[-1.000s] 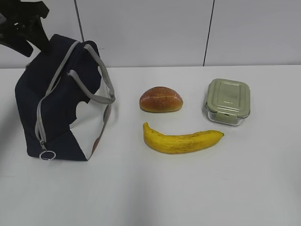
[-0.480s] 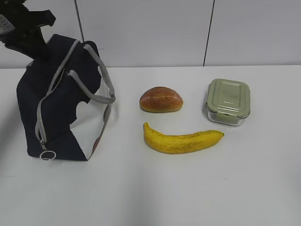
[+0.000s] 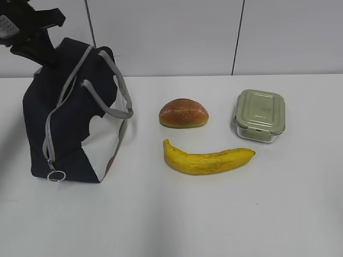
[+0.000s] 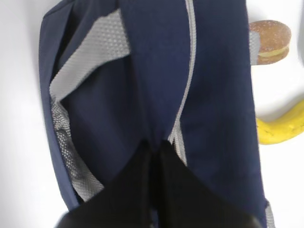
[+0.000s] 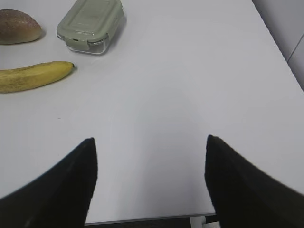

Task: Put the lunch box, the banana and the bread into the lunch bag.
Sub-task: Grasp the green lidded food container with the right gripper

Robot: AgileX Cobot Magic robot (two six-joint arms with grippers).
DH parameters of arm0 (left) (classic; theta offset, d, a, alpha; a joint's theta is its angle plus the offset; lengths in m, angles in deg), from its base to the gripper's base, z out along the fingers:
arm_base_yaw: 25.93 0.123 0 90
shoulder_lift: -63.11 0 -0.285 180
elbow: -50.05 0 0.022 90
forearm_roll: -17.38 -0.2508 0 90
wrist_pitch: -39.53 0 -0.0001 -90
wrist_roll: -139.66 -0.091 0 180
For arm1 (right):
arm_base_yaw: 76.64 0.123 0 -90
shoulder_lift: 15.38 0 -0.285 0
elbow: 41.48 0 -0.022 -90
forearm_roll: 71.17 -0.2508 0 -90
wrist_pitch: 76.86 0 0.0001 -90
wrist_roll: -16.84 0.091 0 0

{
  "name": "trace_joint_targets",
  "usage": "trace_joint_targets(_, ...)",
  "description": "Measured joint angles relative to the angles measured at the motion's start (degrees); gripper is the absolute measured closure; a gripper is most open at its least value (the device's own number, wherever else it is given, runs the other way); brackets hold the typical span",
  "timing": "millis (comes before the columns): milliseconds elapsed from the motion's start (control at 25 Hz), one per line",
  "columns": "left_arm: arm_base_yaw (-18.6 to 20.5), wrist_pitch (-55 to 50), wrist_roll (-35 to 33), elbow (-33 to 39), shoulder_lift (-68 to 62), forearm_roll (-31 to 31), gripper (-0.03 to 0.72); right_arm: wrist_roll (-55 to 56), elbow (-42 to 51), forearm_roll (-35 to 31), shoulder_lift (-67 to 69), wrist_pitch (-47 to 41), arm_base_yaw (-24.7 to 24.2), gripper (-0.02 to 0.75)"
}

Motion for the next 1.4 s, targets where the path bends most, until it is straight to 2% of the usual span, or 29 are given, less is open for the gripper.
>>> trace_joint_targets(520, 0.0, 0.0, -0.1, 0.0, 0.0, 0.8, 0.685, 0.0, 0.0, 0.0, 0.0, 0.0, 0.0, 0.214)
trace_joint_targets(1000, 0.0, 0.0, -0.4, 0.0, 0.0, 5.8, 0.685, 0.0, 0.0, -0.1, 0.7, 0.0, 0.0, 0.214)
trace_joint_targets(1160, -0.1, 0.0, -0.7, 0.0, 0.0, 6.9, 0.686, 0.0, -1.1, -2.1, 5.6, 2.5, 0.0, 0.214)
trace_joint_targets(1400, -0.1, 0.0, -0.7, 0.0, 0.0, 6.9, 0.686, 0.0, -2.5, -8.5, 16.7, 10.9, 0.0, 0.214)
